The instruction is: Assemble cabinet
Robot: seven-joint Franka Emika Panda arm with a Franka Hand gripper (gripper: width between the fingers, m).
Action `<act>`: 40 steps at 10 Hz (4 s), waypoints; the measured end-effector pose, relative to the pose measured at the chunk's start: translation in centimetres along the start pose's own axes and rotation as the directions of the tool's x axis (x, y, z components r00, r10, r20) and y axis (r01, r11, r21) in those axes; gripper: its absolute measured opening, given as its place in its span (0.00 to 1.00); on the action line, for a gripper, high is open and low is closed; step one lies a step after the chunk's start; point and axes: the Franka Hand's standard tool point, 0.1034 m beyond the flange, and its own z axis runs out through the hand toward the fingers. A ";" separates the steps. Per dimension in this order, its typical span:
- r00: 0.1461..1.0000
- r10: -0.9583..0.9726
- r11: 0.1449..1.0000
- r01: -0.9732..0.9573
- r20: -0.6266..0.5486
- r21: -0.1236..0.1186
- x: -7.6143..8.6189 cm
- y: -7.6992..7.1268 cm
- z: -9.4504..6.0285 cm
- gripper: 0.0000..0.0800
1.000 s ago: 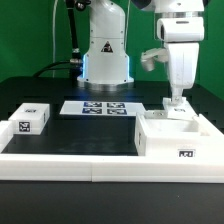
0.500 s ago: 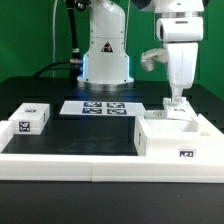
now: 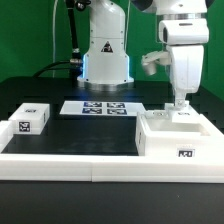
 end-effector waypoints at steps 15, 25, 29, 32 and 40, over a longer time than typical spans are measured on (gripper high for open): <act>0.999 0.017 0.998 -0.019 -0.037 -0.052 -0.1 9.3 -0.1 0.09; 0.999 0.020 0.998 -0.022 -0.036 -0.051 -0.2 9.3 0.0 0.86; 0.999 0.025 0.998 -0.027 -0.032 -0.058 -0.2 9.3 -0.9 1.00; 0.999 0.036 0.997 -0.037 -0.016 -0.067 0.0 6.9 -3.0 1.00; 0.998 0.057 0.997 -0.057 -0.004 -0.045 -0.7 4.9 -2.6 1.00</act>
Offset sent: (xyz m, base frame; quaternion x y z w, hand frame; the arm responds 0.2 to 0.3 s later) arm 0.0000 0.0000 0.0000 0.0000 0.0000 0.0000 1.0000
